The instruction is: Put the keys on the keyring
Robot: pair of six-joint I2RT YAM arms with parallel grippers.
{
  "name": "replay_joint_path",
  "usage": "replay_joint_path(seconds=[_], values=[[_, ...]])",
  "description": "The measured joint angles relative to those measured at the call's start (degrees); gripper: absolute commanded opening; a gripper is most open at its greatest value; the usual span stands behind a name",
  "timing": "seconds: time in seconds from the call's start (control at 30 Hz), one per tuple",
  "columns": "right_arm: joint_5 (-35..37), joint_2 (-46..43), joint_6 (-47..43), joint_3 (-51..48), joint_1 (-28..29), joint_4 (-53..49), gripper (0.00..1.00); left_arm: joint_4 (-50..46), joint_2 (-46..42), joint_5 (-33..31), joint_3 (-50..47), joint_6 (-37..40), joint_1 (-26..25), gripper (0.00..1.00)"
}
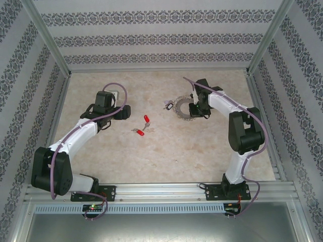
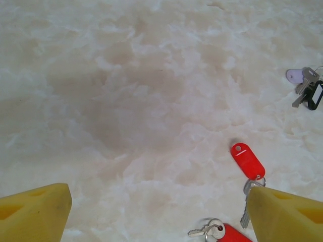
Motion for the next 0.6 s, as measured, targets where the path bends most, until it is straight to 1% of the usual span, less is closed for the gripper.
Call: replay_joint_path(seconds=[0.1,0.13,0.37,0.53,0.6], values=[[0.5,0.6,-0.2,0.1,1.1,0.0,0.16,0.1,0.3,0.4,0.0,0.2,-0.5,0.9],[0.7,0.9,-0.3,0.2,1.4,0.0,0.18,0.1,0.5,0.6,0.0,0.2,-0.5,0.9],[1.6,4.9,0.1,2.6,2.6,-0.7,0.21,0.4,0.6,0.8,0.0,0.2,-0.6,0.9],[3.8,6.9,0.4,4.9,3.7,-1.7,0.21,0.5,0.6,0.8,0.0,0.2,-0.6,0.9],[5.1,7.3,0.7,5.6,4.1,-2.3,0.23,0.5,0.6,0.8,0.0,0.2,-0.8,0.9]])
